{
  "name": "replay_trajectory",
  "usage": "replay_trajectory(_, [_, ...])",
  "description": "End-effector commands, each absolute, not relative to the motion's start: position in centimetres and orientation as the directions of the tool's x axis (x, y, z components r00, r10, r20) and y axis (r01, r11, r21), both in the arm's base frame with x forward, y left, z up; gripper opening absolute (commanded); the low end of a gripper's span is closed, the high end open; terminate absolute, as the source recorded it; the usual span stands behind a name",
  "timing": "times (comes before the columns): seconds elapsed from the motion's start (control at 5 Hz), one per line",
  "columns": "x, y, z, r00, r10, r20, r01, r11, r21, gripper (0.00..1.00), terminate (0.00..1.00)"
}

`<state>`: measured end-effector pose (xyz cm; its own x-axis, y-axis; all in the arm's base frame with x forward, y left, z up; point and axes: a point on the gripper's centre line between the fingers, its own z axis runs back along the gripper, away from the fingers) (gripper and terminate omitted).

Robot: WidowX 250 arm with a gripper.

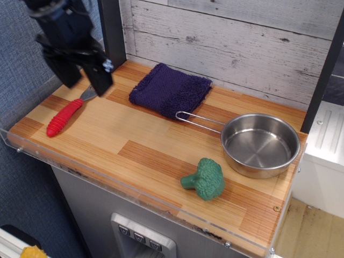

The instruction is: Move the red fork away from the silver pan and against the wall.

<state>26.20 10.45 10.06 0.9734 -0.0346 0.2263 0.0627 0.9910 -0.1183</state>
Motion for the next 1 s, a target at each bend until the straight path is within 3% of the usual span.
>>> replay_trajectory(0.0, [24.98, 8.80, 8.85, 0.977, -0.061, 0.203, 0.078, 0.994, -0.080, 1.00, 0.00])
replay_trajectory(0.6, [24.09, 8.39, 9.65, 0.982, -0.011, 0.187, 0.013, 1.000, -0.009, 1.00, 0.00])
replay_trajectory(0.8, [24.09, 8.39, 9.65, 0.982, -0.011, 0.187, 0.013, 1.000, -0.009, 1.00, 1.00])
